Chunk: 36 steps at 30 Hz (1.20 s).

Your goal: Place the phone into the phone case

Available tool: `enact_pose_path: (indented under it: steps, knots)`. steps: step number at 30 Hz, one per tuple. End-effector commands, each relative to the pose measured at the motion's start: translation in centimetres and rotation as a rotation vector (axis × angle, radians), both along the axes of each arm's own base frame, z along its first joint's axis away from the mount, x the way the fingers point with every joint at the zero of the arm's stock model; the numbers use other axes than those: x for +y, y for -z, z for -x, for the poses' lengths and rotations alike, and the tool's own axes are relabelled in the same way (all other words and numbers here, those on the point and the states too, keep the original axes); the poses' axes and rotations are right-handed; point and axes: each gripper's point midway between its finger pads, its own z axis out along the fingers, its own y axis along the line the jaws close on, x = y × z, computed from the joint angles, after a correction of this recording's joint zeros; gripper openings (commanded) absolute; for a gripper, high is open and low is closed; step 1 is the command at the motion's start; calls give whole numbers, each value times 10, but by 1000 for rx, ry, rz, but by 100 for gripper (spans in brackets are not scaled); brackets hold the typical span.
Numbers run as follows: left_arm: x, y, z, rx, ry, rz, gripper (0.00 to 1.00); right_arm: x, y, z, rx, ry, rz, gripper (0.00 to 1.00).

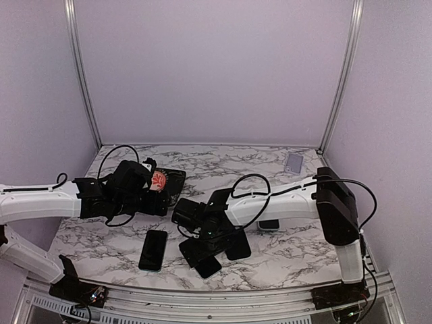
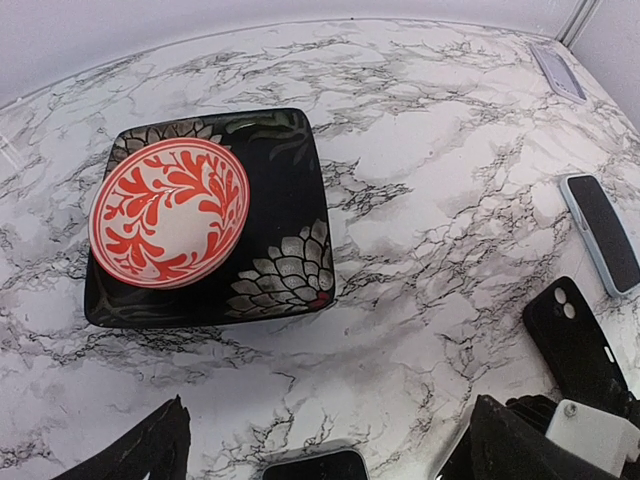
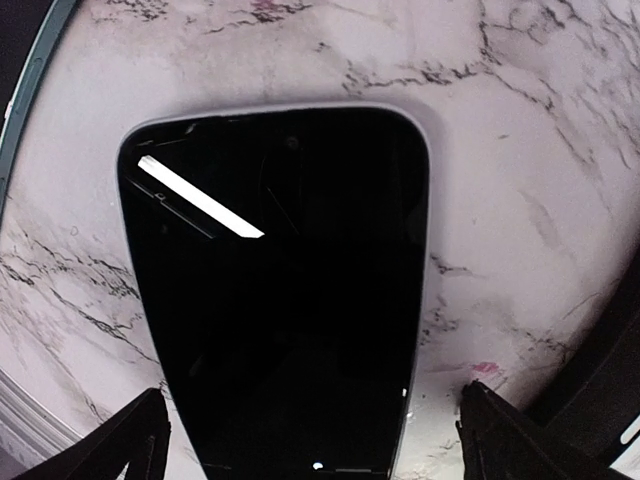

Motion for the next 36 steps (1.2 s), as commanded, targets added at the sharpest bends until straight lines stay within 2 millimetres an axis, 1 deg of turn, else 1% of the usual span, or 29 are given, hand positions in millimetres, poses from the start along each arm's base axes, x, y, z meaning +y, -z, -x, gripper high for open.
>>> enact_pose_path:
  steps: [1,4,6,10,14,16,18,20,22,25,28,32,36]
  knots:
    - [6,15,2,40,-9,-45,99,9,-6,17,56,-59,9,99]
    - [7,19,2,47,-13,-50,99,8,1,22,79,-74,41,99]
    - [7,21,1,48,-8,-57,99,4,10,23,92,-74,80,99]
    - [8,23,1,48,-7,-70,99,-2,17,16,66,-57,158,96]
    - [9,23,1,48,-8,-70,99,4,20,13,65,-60,168,87]
    - [10,24,1,50,-8,-77,99,2,23,10,54,-56,186,83]
    - [10,25,1,51,-8,-80,99,-4,25,5,26,-44,223,83]
    - [10,25,0,50,-10,-81,99,-11,26,4,16,-35,256,87]
    - [11,26,-1,50,-13,-83,99,-12,28,5,21,-35,262,89]
    - [12,25,-2,47,-18,-82,99,-9,28,5,21,-36,252,89]
    - [17,23,-4,39,-39,-84,99,-10,32,6,22,-41,264,84]
    - [28,23,-8,40,-85,-69,99,-13,37,10,30,-46,268,70]
    - [37,28,-10,55,-114,-71,99,-7,31,9,20,-48,223,57]
